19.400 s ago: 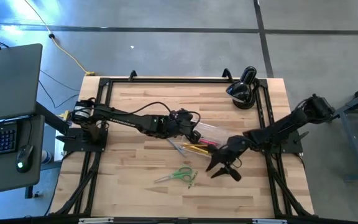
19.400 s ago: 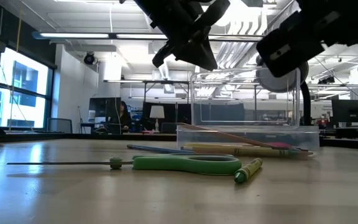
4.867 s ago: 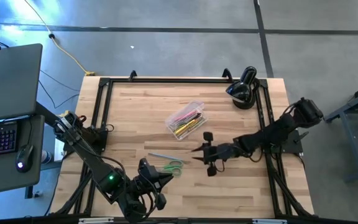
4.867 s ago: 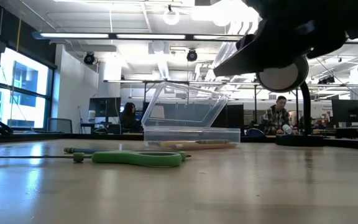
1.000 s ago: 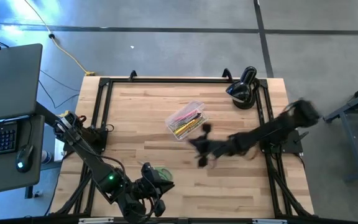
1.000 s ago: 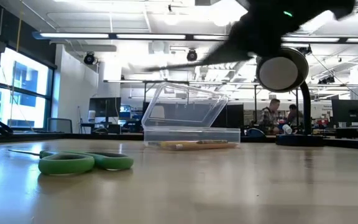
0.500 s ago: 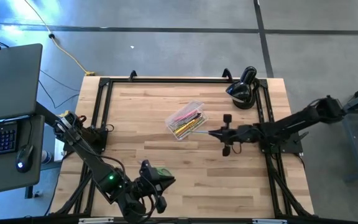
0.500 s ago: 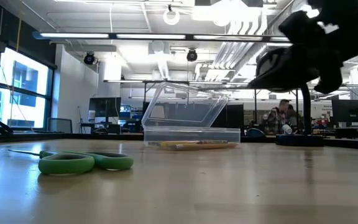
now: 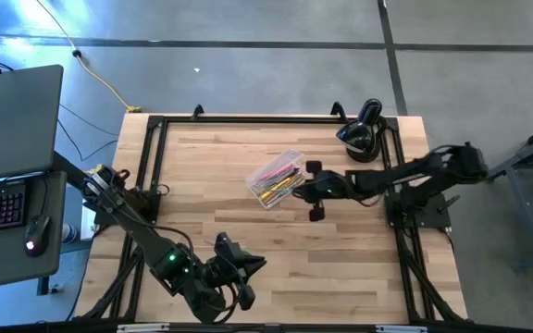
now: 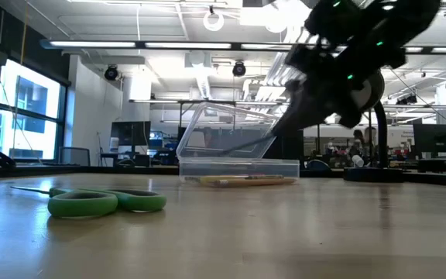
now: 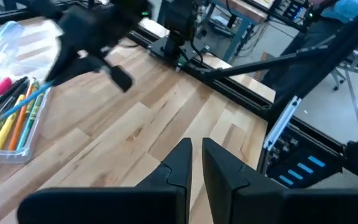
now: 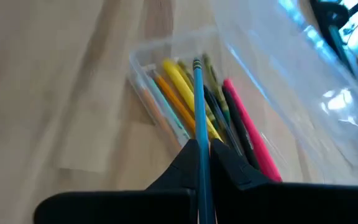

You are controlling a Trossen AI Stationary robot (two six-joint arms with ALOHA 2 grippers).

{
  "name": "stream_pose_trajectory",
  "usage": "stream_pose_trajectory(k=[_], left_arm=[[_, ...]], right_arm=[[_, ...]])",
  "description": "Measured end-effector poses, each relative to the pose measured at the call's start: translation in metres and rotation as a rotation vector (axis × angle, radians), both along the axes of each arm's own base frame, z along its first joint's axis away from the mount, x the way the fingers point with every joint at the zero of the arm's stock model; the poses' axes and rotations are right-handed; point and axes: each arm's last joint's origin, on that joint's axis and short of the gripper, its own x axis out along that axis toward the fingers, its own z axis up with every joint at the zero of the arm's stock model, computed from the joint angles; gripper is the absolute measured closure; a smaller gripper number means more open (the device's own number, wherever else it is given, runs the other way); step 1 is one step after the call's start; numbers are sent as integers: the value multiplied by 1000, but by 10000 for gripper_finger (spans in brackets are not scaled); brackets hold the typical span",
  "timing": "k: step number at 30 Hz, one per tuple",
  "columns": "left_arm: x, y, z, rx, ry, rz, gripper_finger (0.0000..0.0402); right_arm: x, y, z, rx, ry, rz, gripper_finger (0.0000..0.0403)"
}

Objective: Pick & place school supplies into a supply box
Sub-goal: Put the blue pencil into the supply box, then put the scissors into the supply box

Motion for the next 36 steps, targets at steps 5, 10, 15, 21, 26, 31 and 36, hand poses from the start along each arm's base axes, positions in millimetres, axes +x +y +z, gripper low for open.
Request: stream_pose_trajectory(k=[5,10,15,21,26,31,36], left_arm=[[1,0,0,3,15,-23,334],[0,-1,-1,-6,25,-43,334],[0,-2,-1,-22,41,-69,334],[0,-2,-1,-3,53,-86,334],[0,-2,-1,-4,52,-86,334],[0,-2,-1,-9,49,-83,334],[2,0,-1,-8,48,-72,334]], right_arm=[[25,-15,-2,20,18,40,403],[42,-33,-12,16,64,6,394],[50,-41,-22,-3,109,-21,352],[51,-37,-21,-17,107,-24,304],[50,-28,-22,-70,136,-82,294],[48,-7,-25,-12,174,-60,297],[45,23,-21,-84,175,-37,296]])
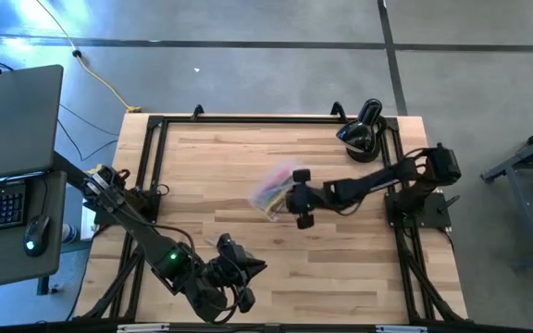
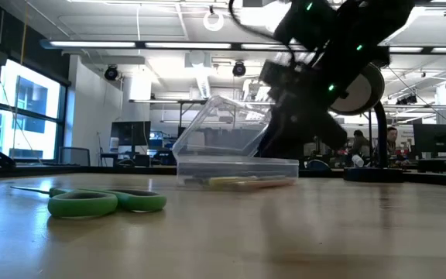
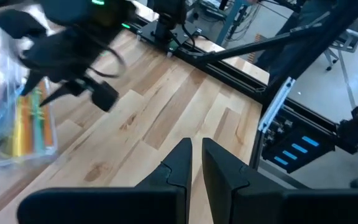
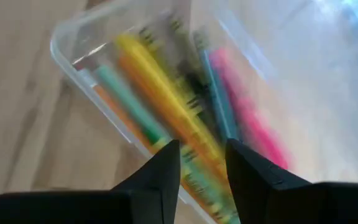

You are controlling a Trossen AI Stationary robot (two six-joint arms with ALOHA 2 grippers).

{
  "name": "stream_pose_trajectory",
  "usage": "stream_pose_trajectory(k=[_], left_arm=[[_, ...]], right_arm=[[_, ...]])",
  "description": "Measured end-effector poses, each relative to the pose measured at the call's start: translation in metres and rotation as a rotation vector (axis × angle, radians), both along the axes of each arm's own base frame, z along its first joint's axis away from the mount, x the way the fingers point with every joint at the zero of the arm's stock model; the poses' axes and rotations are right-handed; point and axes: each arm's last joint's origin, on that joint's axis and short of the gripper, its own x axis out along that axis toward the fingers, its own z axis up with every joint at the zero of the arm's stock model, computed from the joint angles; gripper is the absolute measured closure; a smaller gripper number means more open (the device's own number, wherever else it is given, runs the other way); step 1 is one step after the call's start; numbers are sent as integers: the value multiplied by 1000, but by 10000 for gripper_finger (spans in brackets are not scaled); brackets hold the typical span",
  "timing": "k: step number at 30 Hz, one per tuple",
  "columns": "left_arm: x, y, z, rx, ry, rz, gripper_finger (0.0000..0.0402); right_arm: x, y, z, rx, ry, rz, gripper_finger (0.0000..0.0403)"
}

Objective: Pick & place school supplies into a supply box
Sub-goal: Put the scissors into the supply box

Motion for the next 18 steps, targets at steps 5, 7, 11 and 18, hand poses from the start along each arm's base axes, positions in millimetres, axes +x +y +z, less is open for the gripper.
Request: stream_pose_trajectory(k=[5,7,11,18], left_arm=[[0,0,0,2,-4,5,334],[0,0,0,1,-5,3,334],[0,-1,0,-3,-4,-1,334],[0,-1,0,-5,4,-8,334]], right_arm=[[-8,22,23,-147,-67,6,295],[-12,25,32,-123,-92,8,295],[-21,33,51,89,-164,21,295],[-32,67,66,366,-215,127,295]])
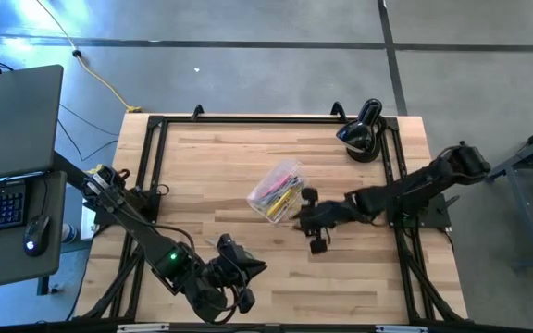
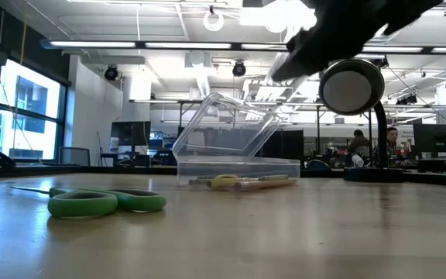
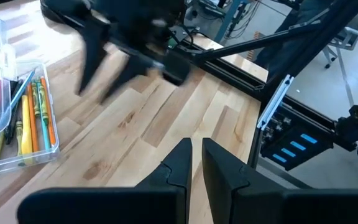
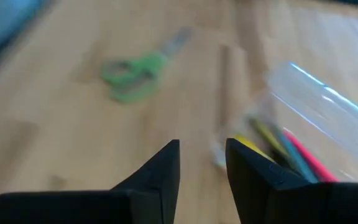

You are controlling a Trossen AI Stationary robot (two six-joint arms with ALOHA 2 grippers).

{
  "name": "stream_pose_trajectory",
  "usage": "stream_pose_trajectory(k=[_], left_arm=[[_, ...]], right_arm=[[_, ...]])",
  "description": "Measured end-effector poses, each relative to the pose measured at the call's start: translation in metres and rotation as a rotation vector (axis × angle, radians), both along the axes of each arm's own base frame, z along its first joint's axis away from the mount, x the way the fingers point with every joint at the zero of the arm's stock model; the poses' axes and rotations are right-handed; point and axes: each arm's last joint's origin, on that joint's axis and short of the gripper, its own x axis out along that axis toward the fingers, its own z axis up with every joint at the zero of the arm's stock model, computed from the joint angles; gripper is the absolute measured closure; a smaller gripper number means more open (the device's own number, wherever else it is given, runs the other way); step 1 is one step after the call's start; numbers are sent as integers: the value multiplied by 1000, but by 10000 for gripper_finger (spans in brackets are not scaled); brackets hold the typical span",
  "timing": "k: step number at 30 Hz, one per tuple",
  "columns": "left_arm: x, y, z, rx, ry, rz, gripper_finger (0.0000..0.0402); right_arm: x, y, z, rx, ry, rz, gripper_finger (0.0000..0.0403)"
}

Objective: Pick & place school supplies into a supply box
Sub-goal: Put the scissors into the supply box

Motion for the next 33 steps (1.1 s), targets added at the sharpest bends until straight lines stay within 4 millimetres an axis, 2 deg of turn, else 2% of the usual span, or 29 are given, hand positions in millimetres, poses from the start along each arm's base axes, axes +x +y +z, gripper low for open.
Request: stream_pose_trajectory(k=[4,7,10,13,17,21,25,29,33], left_arm=[[0,0,0,19,7,-9,334],[0,1,0,49,6,-8,335],[0,1,0,58,0,1,334],[0,1,1,50,-5,3,335],[0,0,1,32,-8,8,335],[0,0,0,23,-1,-6,335],[0,0,0,21,2,-10,334],[0,0,0,21,2,-10,334],[0,0,0,19,4,-13,334]], right_arm=[[7,39,-10,55,-100,35,295],[17,70,-26,96,-226,16,295],[28,93,-42,82,-311,-42,295],[46,111,-51,40,-312,-103,295],[78,131,-65,-49,-202,-119,295],[104,134,-73,-100,-91,-261,295],[122,129,-74,-64,-49,-308,295],[134,118,-77,30,-12,-287,295],[135,101,-91,87,48,-317,295]])
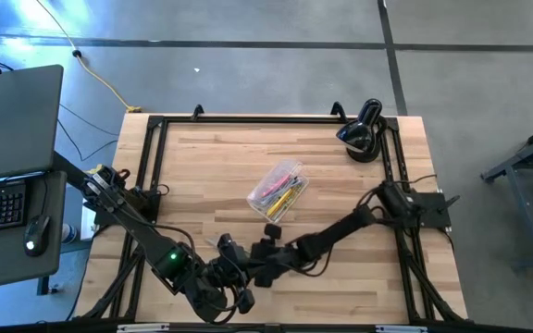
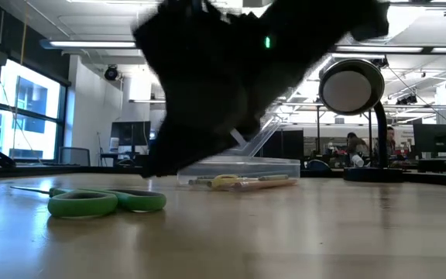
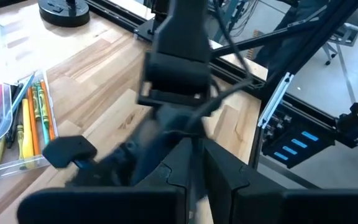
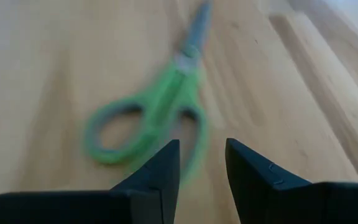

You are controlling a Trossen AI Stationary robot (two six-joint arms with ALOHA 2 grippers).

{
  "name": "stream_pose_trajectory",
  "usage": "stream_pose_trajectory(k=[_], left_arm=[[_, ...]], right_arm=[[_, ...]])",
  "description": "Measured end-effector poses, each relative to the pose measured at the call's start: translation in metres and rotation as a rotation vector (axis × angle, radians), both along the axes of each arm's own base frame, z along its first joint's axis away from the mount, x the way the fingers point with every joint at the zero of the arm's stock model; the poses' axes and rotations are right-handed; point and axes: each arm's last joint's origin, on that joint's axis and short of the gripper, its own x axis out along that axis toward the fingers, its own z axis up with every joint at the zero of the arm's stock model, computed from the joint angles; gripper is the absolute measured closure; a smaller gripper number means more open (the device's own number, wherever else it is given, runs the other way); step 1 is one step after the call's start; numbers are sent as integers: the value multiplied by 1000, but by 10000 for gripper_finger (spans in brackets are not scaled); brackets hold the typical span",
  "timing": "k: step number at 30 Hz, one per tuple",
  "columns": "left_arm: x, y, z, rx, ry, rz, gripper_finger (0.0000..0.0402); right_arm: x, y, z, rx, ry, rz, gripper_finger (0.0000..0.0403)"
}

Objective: Pick & place school supplies into a supply box
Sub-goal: Put the scissors into the supply box

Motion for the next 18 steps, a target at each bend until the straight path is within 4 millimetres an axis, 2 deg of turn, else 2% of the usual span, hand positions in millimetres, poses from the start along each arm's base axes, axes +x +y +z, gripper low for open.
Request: stream_pose_trajectory(k=[3,8,18], left_arm=[[0,0,0,-2,2,-4,334],[0,0,0,-1,3,-4,334],[0,0,0,-1,3,-4,334]], right_arm=[[-1,-10,-8,13,21,-32,295],[-2,-16,-13,48,16,-36,295],[3,-13,-7,81,-67,-30,295]])
